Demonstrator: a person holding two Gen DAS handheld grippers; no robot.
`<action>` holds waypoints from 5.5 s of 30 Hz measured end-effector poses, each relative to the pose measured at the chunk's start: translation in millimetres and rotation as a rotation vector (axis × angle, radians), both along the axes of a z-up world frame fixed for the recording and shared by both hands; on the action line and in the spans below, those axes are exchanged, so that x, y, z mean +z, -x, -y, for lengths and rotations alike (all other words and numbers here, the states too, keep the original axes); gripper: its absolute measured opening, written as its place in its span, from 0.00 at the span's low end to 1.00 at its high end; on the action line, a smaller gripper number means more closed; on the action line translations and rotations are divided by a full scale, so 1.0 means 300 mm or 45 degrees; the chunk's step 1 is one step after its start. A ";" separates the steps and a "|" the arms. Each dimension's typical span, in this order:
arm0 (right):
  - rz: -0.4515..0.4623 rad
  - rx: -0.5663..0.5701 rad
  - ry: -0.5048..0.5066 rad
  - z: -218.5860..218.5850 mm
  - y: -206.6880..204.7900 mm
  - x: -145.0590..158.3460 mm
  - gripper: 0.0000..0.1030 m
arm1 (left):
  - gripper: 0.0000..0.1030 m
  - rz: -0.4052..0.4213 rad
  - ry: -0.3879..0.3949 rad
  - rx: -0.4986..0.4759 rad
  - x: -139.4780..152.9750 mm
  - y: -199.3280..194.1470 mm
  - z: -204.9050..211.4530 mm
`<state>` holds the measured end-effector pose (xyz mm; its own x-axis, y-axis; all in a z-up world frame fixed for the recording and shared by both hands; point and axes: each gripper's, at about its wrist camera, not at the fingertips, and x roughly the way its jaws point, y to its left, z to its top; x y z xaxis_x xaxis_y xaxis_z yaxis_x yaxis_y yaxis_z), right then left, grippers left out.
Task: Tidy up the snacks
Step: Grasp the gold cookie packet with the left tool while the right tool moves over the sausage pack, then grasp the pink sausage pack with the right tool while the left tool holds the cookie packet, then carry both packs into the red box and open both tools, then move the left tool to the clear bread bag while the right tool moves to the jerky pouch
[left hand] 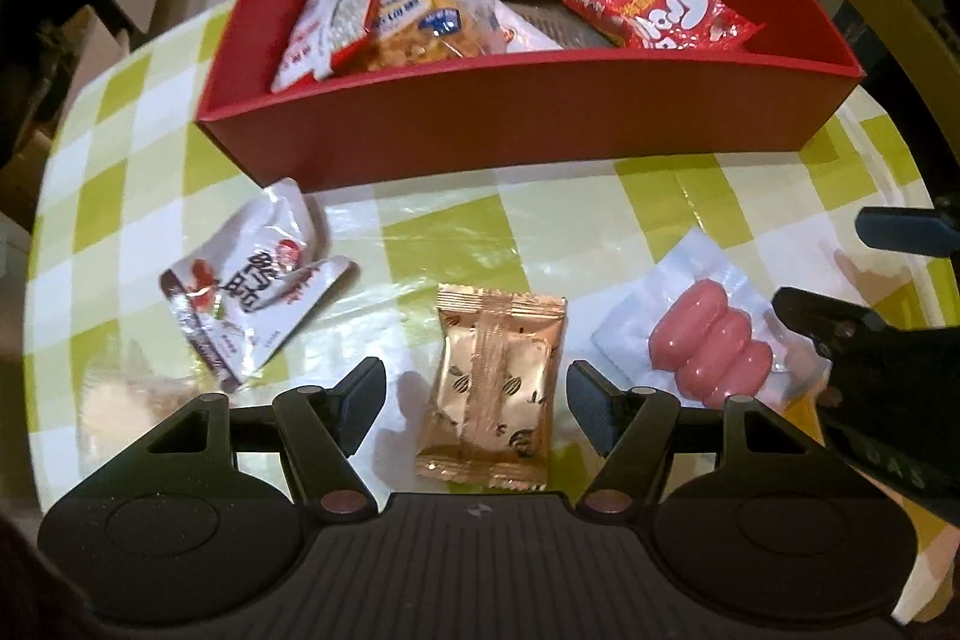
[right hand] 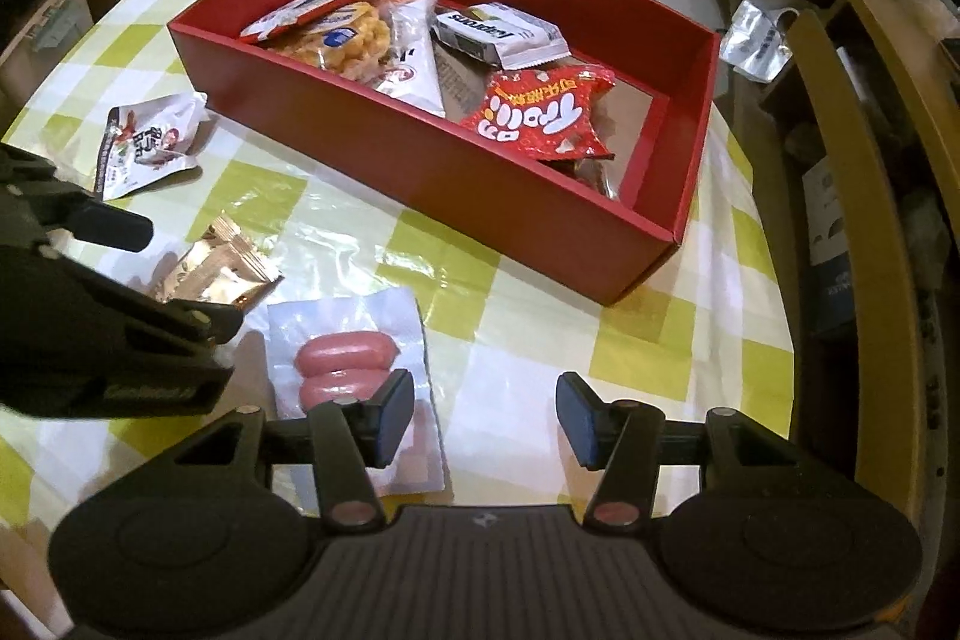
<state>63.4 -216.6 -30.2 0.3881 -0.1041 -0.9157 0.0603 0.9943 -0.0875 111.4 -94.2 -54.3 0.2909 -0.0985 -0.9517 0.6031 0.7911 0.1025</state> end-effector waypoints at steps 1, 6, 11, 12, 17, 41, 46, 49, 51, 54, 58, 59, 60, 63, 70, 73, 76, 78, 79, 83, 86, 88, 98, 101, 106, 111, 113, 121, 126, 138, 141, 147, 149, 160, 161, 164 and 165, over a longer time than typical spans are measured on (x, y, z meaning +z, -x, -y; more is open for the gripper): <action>-0.001 0.001 0.000 0.001 0.001 -0.001 0.59 | 0.71 -0.006 -0.004 0.007 -0.010 -0.005 0.004; -0.007 0.004 -0.007 0.004 -0.002 -0.008 0.59 | 0.67 -0.042 0.008 0.044 -0.035 -0.030 0.007; -0.020 0.008 -0.038 0.007 -0.008 -0.021 0.59 | 0.47 -0.067 0.025 0.037 -0.023 -0.016 -0.007; -0.024 0.012 -0.046 0.003 -0.009 -0.024 0.59 | 0.46 -0.058 0.011 0.034 -0.021 -0.009 -0.010; -0.031 0.036 -0.051 -0.026 -0.026 -0.032 0.62 | 0.45 -0.037 -0.004 0.057 -0.002 -0.007 -0.040; -0.111 0.167 -0.176 -0.124 -0.093 -0.109 0.87 | 0.46 -0.105 0.047 0.102 0.026 -0.050 -0.088; -0.090 0.135 -0.153 -0.109 -0.086 -0.112 0.82 | 0.46 -0.098 0.041 0.099 0.025 -0.047 -0.084; -0.070 0.100 -0.180 -0.080 -0.075 -0.101 0.75 | 0.46 -0.094 0.041 0.104 0.025 -0.046 -0.087; -0.067 0.081 -0.211 -0.054 -0.060 -0.093 0.75 | 0.46 -0.091 0.046 0.107 0.029 -0.046 -0.090; -0.061 0.069 -0.208 -0.047 -0.047 -0.084 0.75 | 0.46 -0.081 0.050 0.106 0.035 -0.043 -0.091; -0.030 0.059 -0.195 -0.042 -0.038 -0.055 0.75 | 0.46 -0.074 0.058 0.098 0.043 -0.034 -0.084; -0.022 0.059 -0.181 -0.043 -0.034 -0.045 0.75 | 0.46 -0.069 0.057 0.092 0.046 -0.030 -0.080; -0.011 0.058 -0.159 -0.046 -0.031 -0.037 0.75 | 0.46 -0.061 0.052 0.087 0.047 -0.027 -0.075; 0.011 0.052 -0.112 -0.048 -0.026 -0.017 0.75 | 0.46 -0.033 0.038 0.077 0.053 -0.019 -0.066; 0.053 0.034 -0.060 -0.039 -0.010 0.024 0.75 | 0.46 0.012 0.025 0.063 0.072 -0.006 -0.058; 0.081 0.029 -0.055 -0.037 -0.008 0.050 0.75 | 0.46 0.046 0.024 0.055 0.092 0.001 -0.057; 0.116 0.019 -0.046 -0.028 -0.007 0.080 0.74 | 0.46 0.070 0.035 0.052 0.114 0.004 -0.055; 0.139 0.007 -0.043 -0.019 -0.009 0.100 0.74 | 0.46 0.094 0.040 0.051 0.130 0.004 -0.050; 0.151 -0.001 -0.043 -0.013 -0.011 0.110 0.74 | 0.46 0.106 0.041 0.051 0.137 0.005 -0.048; 0.192 -0.023 -0.042 0.003 -0.020 0.143 0.74 | 0.46 0.152 0.049 0.058 0.163 -0.001 -0.040; 0.216 -0.033 -0.042 0.010 -0.033 0.159 0.74 | 0.46 0.167 0.053 0.072 0.173 -0.013 -0.035; 0.230 -0.036 -0.043 0.012 -0.041 0.167 0.74 | 0.46 0.176 0.060 0.075 0.182 -0.018 -0.031; 0.297 -0.081 -0.031 0.047 -0.076 0.206 0.75 | 0.46 0.268 0.111 0.103 0.254 -0.053 -0.001; 0.325 -0.102 -0.037 0.064 -0.095 0.223 0.75 | 0.46 0.275 0.127 0.112 0.265 -0.074 0.015; 0.368 -0.120 -0.019 0.083 -0.131 0.244 0.75 | 0.46 0.325 0.157 0.122 0.296 -0.103 0.046; 0.396 -0.143 0.004 0.109 -0.177 0.250 0.75 | 0.46 0.364 0.146 0.126 0.300 -0.141 0.082; 0.399 -0.145 0.005 0.118 -0.199 0.245 0.75 | 0.46 0.369 0.140 0.125 0.294 -0.160 0.098; 0.413 -0.165 -0.028 0.153 -0.301 0.194 0.75 | 0.46 0.369 0.119 0.124 0.245 -0.230 0.154; 0.416 -0.181 -0.035 0.167 -0.348 0.154 0.75 | 0.46 0.364 0.121 0.151 0.215 -0.276 0.158; 0.418 -0.260 0.002 0.203 -0.371 0.114 0.76 | 0.61 0.355 0.164 0.137 0.205 -0.305 0.176; 0.428 -0.274 -0.026 0.213 -0.365 0.123 0.79 | 0.64 0.351 0.178 0.149 0.220 -0.309 0.160; 0.428 -0.242 -0.013 0.186 -0.348 0.150 0.79 | 0.65 0.343 0.176 0.176 0.247 -0.309 0.101; 0.436 -0.229 -0.032 0.170 -0.337 0.166 0.79 | 0.65 0.331 0.177 0.184 0.252 -0.307 0.068; 0.400 -0.058 -0.090 -0.010 -0.311 0.194 0.79 | 0.68 0.275 0.108 0.214 0.233 -0.270 -0.171; 0.392 -0.029 -0.090 -0.037 -0.310 0.192 0.79 | 0.68 0.264 0.101 0.226 0.226 -0.267 -0.199; 0.367 0.065 -0.101 -0.122 -0.310 0.187 0.79 | 0.69 0.231 0.075 0.274 0.204 -0.251 -0.284; 0.363 0.088 -0.101 -0.145 -0.307 0.184 0.79 | 0.69 0.221 0.067 0.283 0.199 -0.247 -0.306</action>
<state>155.7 -173.0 25.0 0.6344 -0.0009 -0.7730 0.0031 1.0000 0.0014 185.3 -2.5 5.4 0.4688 -0.0623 -0.8811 0.3913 0.9089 0.1439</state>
